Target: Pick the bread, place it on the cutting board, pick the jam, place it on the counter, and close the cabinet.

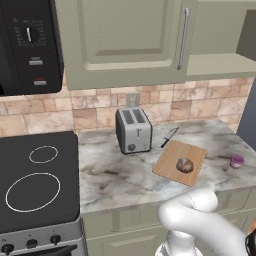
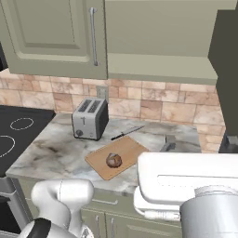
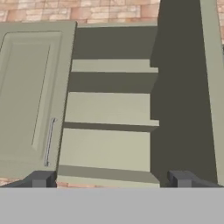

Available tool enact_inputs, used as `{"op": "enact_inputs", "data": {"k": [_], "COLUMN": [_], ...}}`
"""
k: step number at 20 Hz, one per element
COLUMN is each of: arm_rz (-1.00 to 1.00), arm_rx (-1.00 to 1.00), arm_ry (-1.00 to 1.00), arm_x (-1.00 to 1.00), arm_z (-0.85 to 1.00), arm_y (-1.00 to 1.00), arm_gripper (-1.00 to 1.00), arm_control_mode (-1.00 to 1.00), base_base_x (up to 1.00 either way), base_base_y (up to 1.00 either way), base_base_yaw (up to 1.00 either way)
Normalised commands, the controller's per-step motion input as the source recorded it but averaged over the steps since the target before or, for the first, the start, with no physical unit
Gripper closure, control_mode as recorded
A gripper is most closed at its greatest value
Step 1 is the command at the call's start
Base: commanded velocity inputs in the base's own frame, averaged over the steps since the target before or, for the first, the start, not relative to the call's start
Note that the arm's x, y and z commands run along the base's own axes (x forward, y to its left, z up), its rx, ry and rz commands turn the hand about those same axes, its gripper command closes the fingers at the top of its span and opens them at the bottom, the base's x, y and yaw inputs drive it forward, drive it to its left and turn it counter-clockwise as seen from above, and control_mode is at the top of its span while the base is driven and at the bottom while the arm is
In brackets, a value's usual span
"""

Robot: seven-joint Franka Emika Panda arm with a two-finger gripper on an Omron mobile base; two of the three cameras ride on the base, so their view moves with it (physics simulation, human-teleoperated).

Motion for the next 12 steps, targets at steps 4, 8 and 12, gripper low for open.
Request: {"op": "enact_inputs", "data": {"k": [4,8,12], "arm_rz": [0.0,0.0,0.0], "arm_rx": [0.0,0.0,0.0], "arm_ry": [0.0,0.0,0.0], "arm_x": [-0.05,0.01,0.18], "arm_z": [0.0,-0.18,-0.3], "arm_y": [-0.31,-0.23,-0.17], "arm_gripper": [-1.0,-1.0,-1.0], "arm_control_mode": [-1.0,-1.0,-1.0], "base_base_x": [0.0,0.0,0.0], "base_base_y": [0.0,0.0,0.0], "base_base_yaw": [0.0,0.0,0.0]}}
